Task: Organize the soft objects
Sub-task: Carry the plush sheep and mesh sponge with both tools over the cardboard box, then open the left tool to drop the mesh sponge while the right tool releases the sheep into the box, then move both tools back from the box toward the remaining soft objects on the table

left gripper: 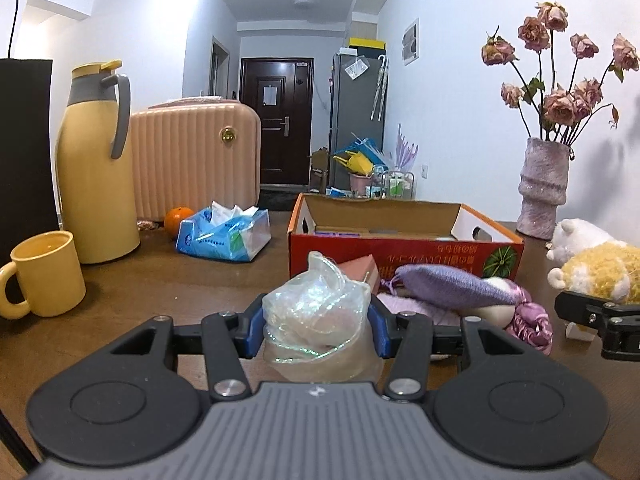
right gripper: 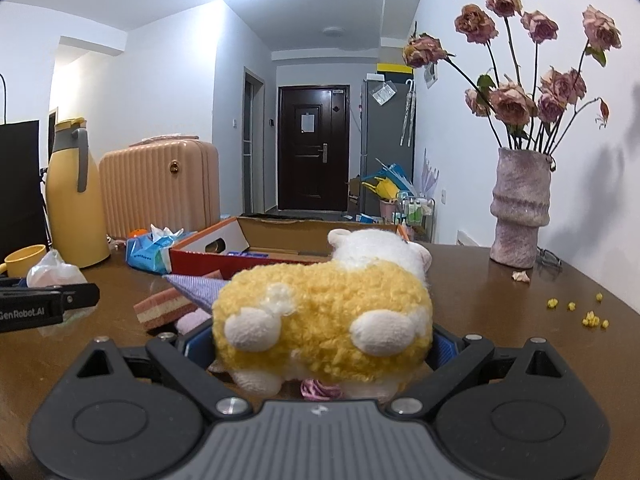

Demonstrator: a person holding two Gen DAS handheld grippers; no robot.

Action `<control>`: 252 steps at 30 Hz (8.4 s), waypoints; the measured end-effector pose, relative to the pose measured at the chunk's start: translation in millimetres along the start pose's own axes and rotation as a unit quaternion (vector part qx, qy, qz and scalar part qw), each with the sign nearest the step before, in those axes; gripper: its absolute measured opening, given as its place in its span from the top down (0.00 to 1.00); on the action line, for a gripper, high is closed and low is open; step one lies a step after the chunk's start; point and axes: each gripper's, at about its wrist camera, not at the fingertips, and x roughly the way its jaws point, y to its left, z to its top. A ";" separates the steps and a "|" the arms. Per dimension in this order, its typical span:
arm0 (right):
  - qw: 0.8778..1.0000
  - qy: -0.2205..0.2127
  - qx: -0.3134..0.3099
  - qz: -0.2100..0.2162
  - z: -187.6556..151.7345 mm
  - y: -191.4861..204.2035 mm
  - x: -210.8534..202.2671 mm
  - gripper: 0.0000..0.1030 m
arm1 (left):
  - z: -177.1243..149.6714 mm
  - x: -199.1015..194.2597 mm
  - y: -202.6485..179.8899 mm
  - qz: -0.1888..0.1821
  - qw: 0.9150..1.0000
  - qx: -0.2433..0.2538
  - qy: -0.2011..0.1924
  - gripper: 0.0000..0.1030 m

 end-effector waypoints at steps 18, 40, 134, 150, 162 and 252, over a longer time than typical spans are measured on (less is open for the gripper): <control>0.999 -0.032 -0.015 -0.011 35.1 -4.0 24.1 0.04 | 28.0 17.8 -8.5 0.004 1.000 -0.017 -0.023 0.50; 0.999 -0.041 -0.007 -0.010 64.1 -3.8 78.2 0.04 | 62.5 72.1 -18.6 0.019 0.999 -0.030 -0.032 0.50; 0.992 0.115 -0.003 -0.048 64.8 -22.0 271.2 0.03 | 80.1 251.3 -41.5 0.031 0.999 0.004 0.034 0.46; 0.992 0.114 -0.008 -0.051 63.2 -20.7 272.3 0.01 | 81.7 245.7 -31.9 0.051 0.998 -0.029 0.021 0.00; 0.994 0.100 -0.009 -0.053 65.2 -18.9 265.2 0.01 | 80.6 244.9 -30.1 0.051 0.998 -0.035 0.023 0.00; 0.997 0.062 -0.033 -0.037 -11.0 -15.1 48.8 0.00 | 7.3 36.3 -2.3 0.029 0.999 -0.013 0.031 0.00</control>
